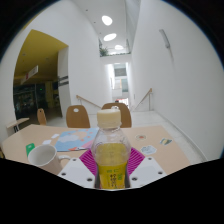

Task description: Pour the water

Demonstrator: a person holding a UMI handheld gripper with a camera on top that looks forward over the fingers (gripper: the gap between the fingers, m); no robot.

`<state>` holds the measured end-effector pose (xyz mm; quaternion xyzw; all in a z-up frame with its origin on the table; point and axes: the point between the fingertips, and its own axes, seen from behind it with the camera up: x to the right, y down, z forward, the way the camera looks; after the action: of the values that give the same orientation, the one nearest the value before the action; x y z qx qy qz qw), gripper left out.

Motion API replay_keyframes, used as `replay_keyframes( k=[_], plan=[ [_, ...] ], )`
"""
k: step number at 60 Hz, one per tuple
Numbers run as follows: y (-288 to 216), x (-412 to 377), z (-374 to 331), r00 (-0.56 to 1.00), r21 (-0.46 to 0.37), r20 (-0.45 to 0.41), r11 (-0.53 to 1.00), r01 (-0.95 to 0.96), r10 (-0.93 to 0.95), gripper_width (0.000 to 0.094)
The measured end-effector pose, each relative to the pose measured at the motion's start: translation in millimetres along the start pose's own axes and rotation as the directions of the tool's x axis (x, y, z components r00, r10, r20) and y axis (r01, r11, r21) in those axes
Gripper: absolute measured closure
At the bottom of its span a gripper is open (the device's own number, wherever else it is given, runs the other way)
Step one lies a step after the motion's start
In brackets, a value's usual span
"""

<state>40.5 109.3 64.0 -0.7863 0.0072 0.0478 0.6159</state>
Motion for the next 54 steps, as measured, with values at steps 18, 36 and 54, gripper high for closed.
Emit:
replay_keyframes(
  k=[18,36,54],
  plan=[
    [1,8,-10,0.998,-0.005,0.035,0.998,0.061,-0.061,0.0456],
    [16,20,-81,0.997,-0.081,0.073,0.996,0.045,-0.039,0.0084],
    [65,2,-209,0.983,-0.148,0.168,0.988,-0.046,0.071,0.0082]
  ],
)
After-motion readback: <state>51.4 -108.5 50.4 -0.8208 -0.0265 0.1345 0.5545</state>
